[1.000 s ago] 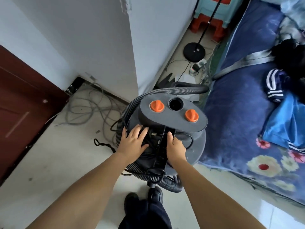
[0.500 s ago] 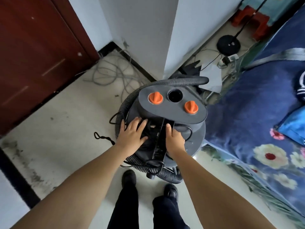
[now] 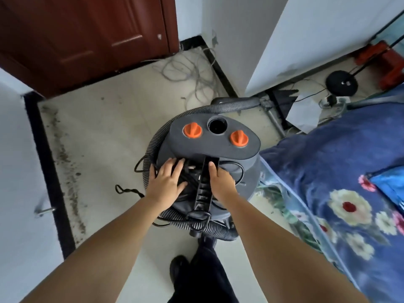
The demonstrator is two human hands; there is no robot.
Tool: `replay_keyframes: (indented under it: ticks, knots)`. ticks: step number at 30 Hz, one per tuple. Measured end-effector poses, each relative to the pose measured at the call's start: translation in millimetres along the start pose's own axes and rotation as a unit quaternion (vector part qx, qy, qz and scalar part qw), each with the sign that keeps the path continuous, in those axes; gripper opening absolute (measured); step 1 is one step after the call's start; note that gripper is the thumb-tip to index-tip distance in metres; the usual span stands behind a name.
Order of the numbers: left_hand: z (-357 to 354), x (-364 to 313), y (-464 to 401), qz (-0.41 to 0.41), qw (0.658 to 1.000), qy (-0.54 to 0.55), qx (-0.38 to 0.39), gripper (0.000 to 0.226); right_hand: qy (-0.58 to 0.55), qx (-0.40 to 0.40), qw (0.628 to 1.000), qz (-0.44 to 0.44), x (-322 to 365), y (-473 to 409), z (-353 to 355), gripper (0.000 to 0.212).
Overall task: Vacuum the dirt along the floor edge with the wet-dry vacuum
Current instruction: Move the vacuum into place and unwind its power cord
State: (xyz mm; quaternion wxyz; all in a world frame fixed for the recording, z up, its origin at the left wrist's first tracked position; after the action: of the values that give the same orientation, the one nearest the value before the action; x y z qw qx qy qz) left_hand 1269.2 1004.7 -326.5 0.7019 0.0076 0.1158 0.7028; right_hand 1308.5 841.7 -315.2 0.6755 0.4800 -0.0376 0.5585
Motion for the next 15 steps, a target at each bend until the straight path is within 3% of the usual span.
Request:
replay_keyframes:
  ticks: [7,15]
  knots:
    - [-21,-22,103,0.125,0.988,0.027,0.090,0.070,0.056,0.033,0.997,0.031,-36,59,-27,0.058]
    - [-45,-71,215,0.227,0.968,0.059,0.090,0.069,0.100,0.102,0.985,0.094,-88,136,-41,0.055]
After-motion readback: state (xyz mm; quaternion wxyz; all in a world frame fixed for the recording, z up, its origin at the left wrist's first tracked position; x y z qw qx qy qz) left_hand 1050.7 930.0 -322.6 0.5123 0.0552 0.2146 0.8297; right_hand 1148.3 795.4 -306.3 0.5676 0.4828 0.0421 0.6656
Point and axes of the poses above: each hand's wrist, its own y-axis away from the middle knuckle, its own z-axis out of the back of the hand, x = y × z, the point moved 6 cm from there along -y, towards the middle knuckle, and after that the axes turned 2 degrees about z, right-handed, at the moved point
